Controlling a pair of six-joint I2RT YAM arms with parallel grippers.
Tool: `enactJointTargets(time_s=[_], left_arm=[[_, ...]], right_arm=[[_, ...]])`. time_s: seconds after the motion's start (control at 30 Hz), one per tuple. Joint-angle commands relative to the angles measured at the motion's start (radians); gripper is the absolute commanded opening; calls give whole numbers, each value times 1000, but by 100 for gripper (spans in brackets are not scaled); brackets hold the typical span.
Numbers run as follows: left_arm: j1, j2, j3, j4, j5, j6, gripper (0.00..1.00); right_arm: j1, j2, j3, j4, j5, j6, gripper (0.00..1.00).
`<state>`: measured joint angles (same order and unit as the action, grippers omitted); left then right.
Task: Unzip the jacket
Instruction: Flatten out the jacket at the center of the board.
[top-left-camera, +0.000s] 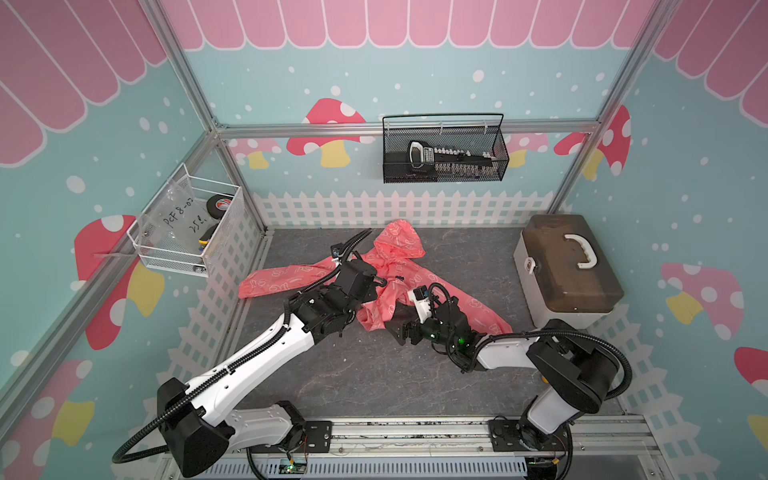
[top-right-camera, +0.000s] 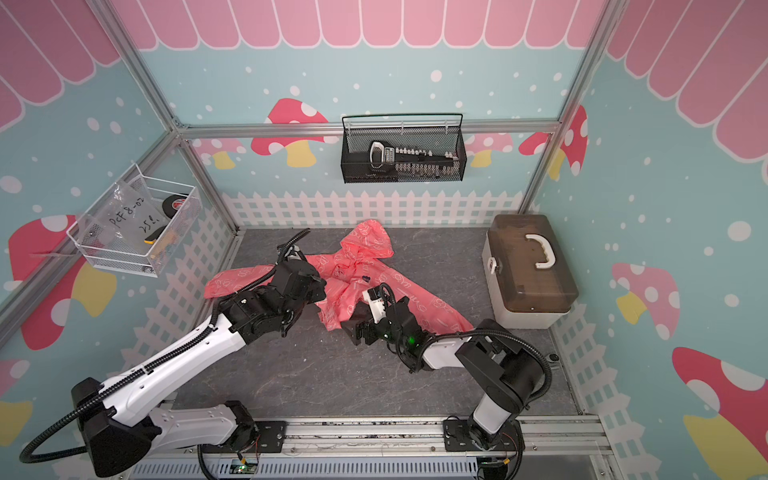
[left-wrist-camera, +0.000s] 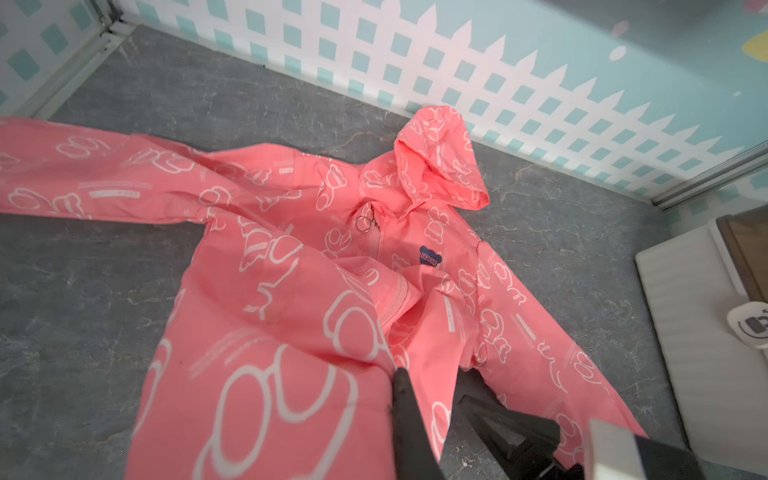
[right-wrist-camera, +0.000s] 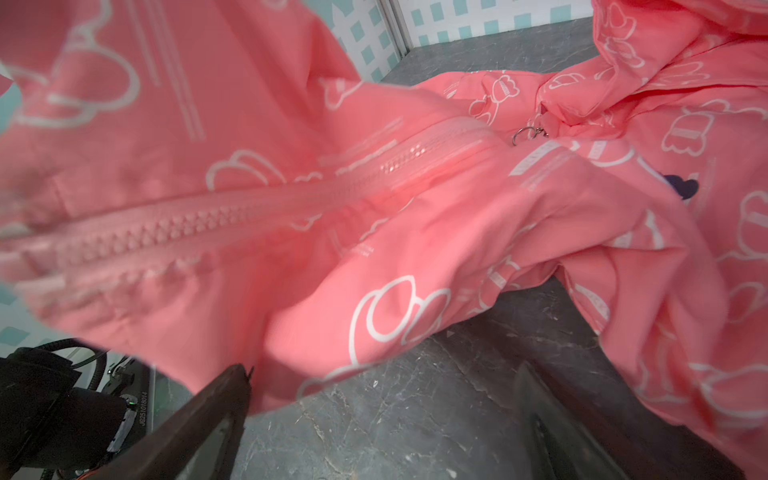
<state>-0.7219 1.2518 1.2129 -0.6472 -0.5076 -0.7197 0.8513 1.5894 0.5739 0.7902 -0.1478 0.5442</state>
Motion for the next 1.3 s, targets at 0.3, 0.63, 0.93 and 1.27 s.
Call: enactJointTargets(time_s=[0.3,0.63,0.93,1.27], left_arm=[[4,67,133,-2,8,35,0],[3,13,124,65,11,-10,0],[5,-29,116,95,52,-34,0],[12,-35,91,104,84,-42,0]], right_arm=[[355,-217,-42,-120,673,-161,95],[576,153,300,-106,1320,-185,99],[570,371,475,119,1438,-317,99],[538,482,631,114,1726,-390,95]])
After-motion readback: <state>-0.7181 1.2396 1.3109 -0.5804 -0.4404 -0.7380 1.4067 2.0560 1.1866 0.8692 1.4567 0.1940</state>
